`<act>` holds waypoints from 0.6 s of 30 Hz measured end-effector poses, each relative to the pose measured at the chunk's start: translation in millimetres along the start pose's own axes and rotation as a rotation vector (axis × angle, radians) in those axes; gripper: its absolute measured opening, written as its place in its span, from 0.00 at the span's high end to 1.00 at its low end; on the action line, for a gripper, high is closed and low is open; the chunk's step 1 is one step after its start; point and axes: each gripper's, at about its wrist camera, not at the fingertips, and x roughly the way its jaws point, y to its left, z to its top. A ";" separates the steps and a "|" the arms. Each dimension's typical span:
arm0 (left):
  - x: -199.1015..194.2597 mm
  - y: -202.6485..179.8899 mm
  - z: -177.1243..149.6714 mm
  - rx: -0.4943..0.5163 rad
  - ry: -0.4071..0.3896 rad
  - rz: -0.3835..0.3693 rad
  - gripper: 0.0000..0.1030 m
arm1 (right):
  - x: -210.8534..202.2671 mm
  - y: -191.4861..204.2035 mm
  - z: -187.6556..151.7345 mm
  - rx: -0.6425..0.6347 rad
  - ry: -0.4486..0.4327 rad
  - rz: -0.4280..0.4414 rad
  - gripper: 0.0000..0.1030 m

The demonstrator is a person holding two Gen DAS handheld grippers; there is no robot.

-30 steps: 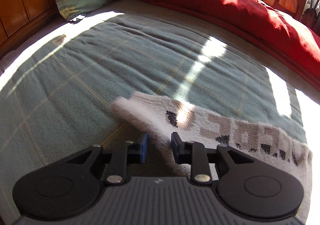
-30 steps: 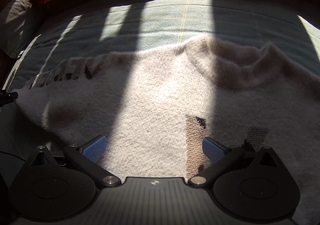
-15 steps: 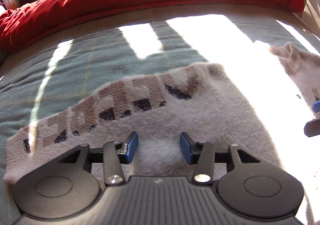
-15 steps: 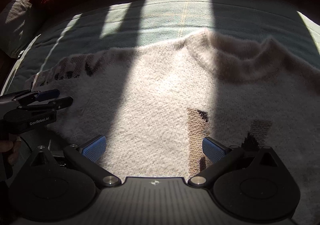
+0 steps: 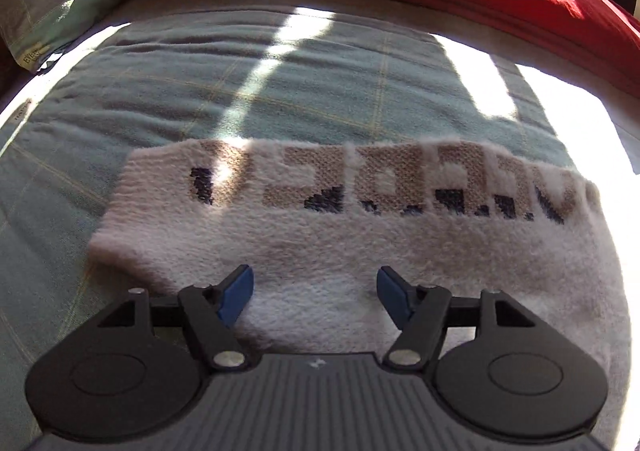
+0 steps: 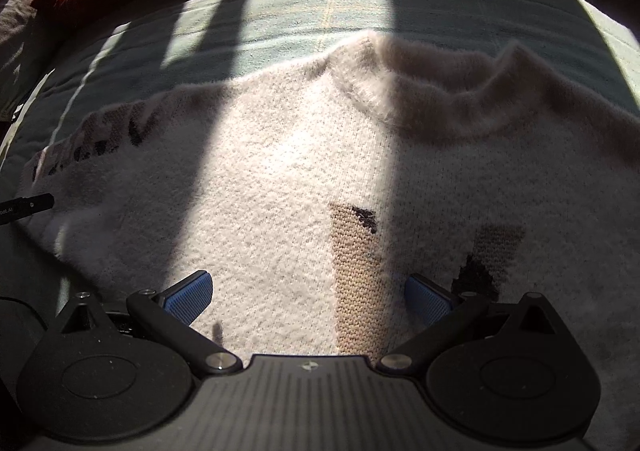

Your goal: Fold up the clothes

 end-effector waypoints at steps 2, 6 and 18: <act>-3.9 -22.3 8.9 0.026 -0.036 -0.094 0.33 | 2.7 2.8 -0.6 -0.013 0.004 -0.017 0.00; 8.4 -70.1 22.1 0.119 -0.067 -0.227 0.30 | 7.0 8.7 -2.0 -0.042 0.007 -0.051 0.00; 63.4 -88.6 39.9 0.111 -0.055 -0.170 0.29 | 15.4 21.6 -11.5 -0.138 -0.017 -0.124 0.00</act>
